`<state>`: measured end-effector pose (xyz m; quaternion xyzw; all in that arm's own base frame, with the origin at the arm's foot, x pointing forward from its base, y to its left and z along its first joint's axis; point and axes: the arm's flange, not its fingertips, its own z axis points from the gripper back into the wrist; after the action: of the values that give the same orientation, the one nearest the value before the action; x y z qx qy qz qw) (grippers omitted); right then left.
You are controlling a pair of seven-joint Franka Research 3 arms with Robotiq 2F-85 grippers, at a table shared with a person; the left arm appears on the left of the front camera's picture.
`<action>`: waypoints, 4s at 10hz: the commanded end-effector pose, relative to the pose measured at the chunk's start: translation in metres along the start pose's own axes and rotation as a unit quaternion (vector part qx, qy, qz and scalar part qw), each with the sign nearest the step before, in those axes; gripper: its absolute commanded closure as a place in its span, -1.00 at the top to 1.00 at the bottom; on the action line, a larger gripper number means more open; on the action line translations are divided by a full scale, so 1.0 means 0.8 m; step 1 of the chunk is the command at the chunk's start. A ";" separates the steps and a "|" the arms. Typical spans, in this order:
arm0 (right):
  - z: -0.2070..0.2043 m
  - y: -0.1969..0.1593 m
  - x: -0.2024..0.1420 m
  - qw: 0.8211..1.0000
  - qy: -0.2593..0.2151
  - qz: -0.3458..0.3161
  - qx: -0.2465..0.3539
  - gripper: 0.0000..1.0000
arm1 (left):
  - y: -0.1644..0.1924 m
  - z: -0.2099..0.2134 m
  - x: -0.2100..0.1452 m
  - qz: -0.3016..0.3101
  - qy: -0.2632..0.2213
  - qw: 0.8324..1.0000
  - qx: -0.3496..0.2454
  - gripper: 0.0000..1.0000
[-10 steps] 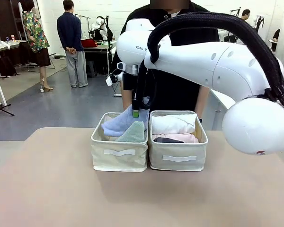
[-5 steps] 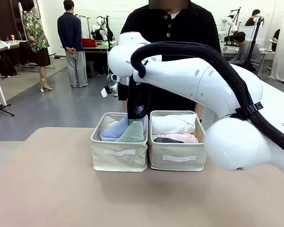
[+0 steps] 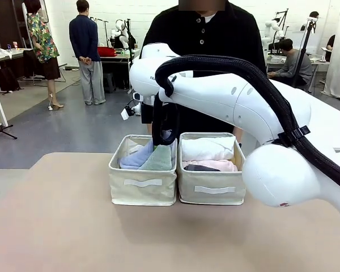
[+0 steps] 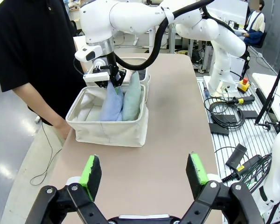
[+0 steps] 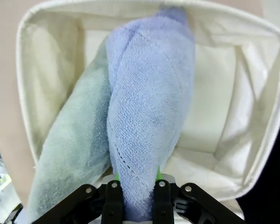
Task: Sort the towels based on their folding style.
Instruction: Pick up another triangle-folded towel from the table and place it in the left Fabric basket.
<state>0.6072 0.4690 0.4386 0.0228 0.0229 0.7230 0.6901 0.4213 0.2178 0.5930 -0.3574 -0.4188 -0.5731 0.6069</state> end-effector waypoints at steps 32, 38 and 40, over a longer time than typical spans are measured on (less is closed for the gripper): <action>0.141 0.267 -0.132 0.988 0.048 -0.116 -0.090 1.00 | -0.002 -0.002 0.003 0.003 -0.002 1.000 0.008 0.90; 0.074 0.384 -0.253 0.957 0.037 -0.285 -0.044 1.00 | -0.002 -0.002 0.003 0.003 -0.002 1.000 0.008 0.90; 0.096 0.381 -0.294 0.940 0.001 -0.334 -0.073 1.00 | -0.002 -0.002 0.003 0.003 -0.002 1.000 0.008 0.90</action>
<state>0.4006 0.3109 0.6169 -0.0473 0.0247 0.4733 0.8793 0.4211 0.2183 0.5927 -0.3574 -0.4190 -0.5726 0.6073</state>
